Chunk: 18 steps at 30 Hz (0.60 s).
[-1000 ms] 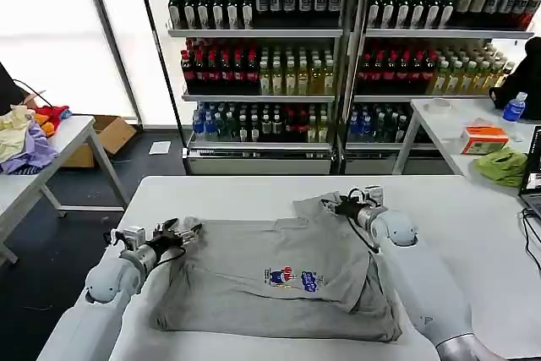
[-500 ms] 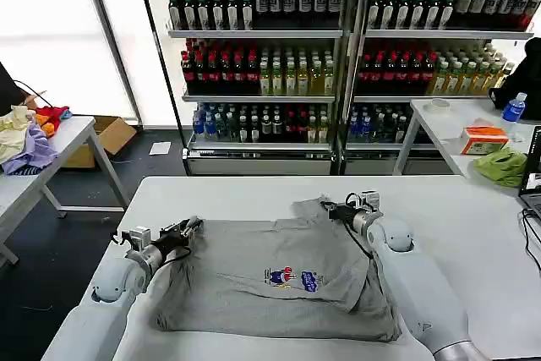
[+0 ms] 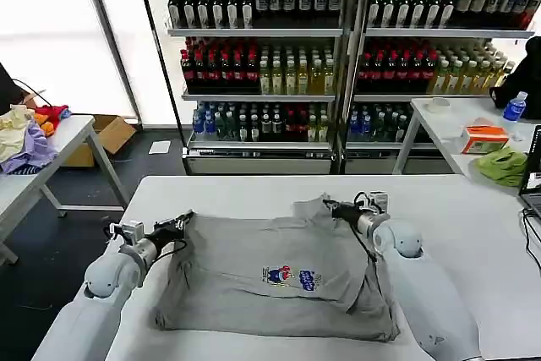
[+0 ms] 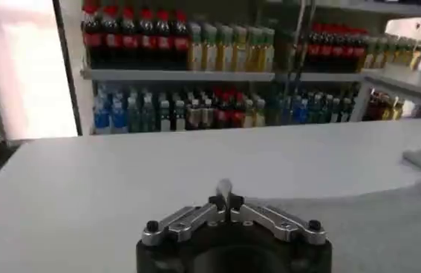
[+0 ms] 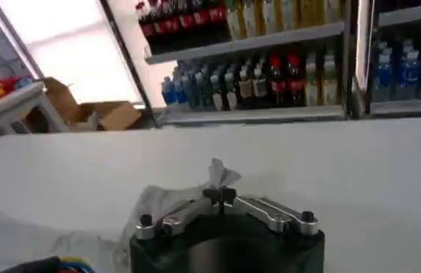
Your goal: Fold and organize the clothes.
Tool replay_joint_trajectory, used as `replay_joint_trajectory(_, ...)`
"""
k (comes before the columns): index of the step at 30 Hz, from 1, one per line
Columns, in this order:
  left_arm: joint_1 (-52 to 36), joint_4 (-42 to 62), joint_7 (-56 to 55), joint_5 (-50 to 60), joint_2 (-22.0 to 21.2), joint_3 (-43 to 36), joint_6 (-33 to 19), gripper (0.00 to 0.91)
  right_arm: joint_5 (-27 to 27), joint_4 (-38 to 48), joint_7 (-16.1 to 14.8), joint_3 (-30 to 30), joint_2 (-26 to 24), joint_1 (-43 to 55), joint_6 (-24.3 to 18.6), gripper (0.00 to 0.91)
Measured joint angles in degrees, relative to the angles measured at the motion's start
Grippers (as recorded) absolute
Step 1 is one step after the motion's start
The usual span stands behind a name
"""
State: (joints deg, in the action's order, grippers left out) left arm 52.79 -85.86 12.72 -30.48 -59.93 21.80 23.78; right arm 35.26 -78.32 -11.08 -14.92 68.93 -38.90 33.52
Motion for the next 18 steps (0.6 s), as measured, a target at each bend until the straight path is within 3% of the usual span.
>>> replay_joint_trajectory(9,5.1,-8.2,-0.8,-1.3,1.8,3.3,-0.1,0.010,5.5,-11.9,3.2,-4.2,-2.1,-5.2,0.0,0.000)
replay_joint_trajectory(18,13.6,-16.4,-1.0,-2.1,4.0,7.5,-0.4,0.010,8.1,-27.1,6.5,-10.0,-1.4,-17.8,-0.1,0.000)
